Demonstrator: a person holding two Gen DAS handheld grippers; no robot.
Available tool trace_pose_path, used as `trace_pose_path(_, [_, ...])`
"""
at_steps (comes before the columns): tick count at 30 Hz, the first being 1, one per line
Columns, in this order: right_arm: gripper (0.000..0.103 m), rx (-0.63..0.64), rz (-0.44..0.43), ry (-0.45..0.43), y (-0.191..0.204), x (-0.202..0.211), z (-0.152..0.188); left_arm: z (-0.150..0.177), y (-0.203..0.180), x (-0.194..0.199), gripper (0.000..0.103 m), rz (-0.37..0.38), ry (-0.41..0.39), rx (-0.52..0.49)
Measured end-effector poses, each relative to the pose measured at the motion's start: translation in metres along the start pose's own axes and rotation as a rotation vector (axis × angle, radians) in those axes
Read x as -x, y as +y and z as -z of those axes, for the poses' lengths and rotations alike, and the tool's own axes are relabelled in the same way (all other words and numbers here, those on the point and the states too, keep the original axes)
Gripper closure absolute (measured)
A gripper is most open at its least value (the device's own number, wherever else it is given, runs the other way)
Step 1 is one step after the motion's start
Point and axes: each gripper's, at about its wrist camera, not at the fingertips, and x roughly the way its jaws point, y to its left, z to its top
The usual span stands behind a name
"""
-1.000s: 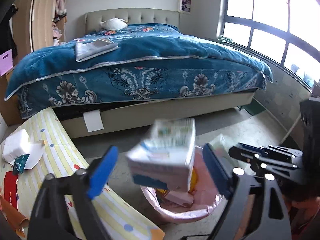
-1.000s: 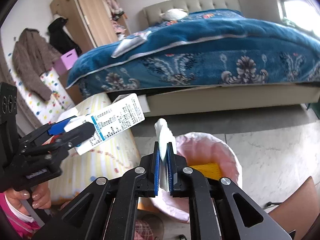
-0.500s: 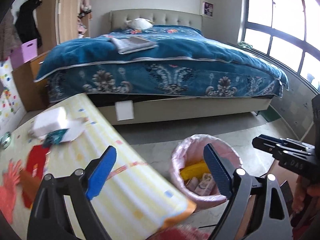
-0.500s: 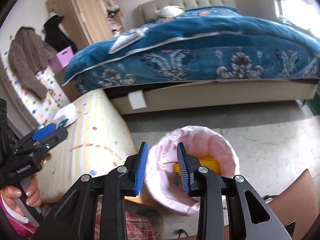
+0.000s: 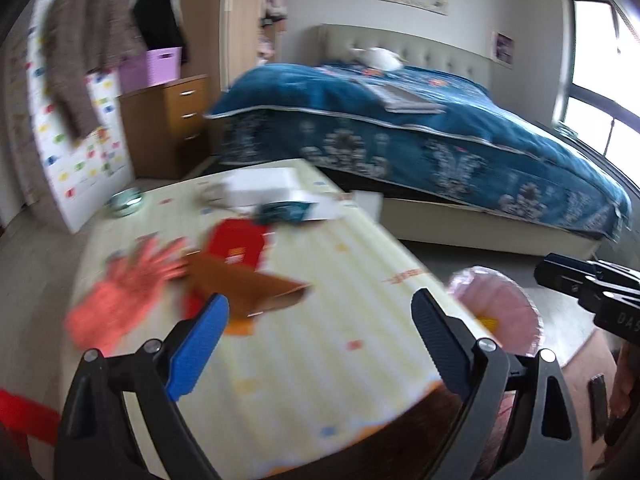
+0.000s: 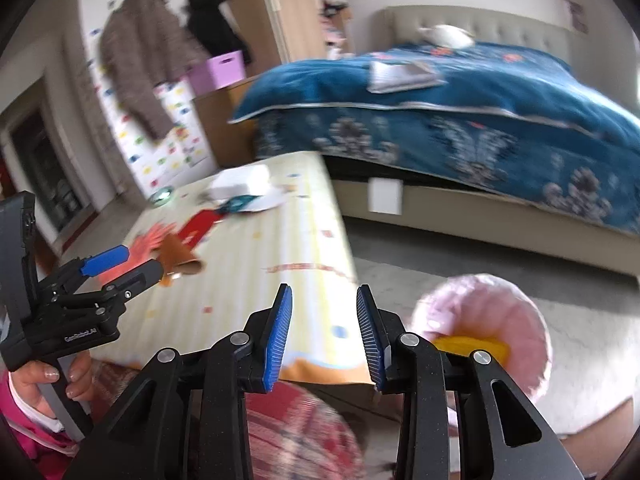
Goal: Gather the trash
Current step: 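Move both open tools back over the table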
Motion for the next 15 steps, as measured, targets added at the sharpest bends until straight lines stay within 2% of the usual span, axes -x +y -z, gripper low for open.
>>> trace_pose_path(5, [0.059,0.112,-0.069,0.024,0.051,-0.023,-0.014,0.010,0.058,0.014,0.010,-0.099,-0.005,0.090])
trace_pose_path(9, [0.052,0.150,-0.113,0.041,0.080,-0.040,-0.022,0.015,0.102,0.021,0.010,-0.168,-0.010,0.155])
trace_pose_path(15, [0.050,0.229,-0.136,0.053,0.130,-0.071,-0.034,0.019,0.153,0.017,0.009,-0.264,0.013,0.200])
